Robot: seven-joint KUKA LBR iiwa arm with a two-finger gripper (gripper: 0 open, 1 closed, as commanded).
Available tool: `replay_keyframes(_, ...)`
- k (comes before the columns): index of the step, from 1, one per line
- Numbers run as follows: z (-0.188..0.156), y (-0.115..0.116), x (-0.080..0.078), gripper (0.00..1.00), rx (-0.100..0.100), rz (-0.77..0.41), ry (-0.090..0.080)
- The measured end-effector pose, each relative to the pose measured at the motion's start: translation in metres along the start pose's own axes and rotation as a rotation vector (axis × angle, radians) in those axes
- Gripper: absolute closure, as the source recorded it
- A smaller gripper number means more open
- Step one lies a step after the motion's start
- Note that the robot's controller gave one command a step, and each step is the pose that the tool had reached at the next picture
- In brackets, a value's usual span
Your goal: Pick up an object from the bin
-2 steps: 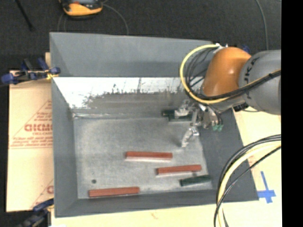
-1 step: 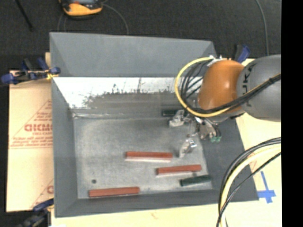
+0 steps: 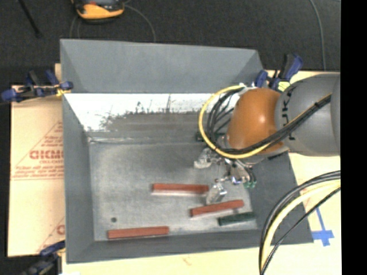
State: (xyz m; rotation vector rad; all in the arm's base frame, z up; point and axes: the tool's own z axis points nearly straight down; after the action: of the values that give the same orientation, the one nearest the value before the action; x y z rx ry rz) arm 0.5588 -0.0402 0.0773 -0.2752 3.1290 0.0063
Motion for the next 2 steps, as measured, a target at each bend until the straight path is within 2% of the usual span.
replay_keyframes(1,-0.0033,0.0214,0.0702,1.0,0.007,-0.196,0.009)
replay_keyframes(2,-0.0039,0.0225,0.0614,0.0,0.013,-0.199,-0.032)
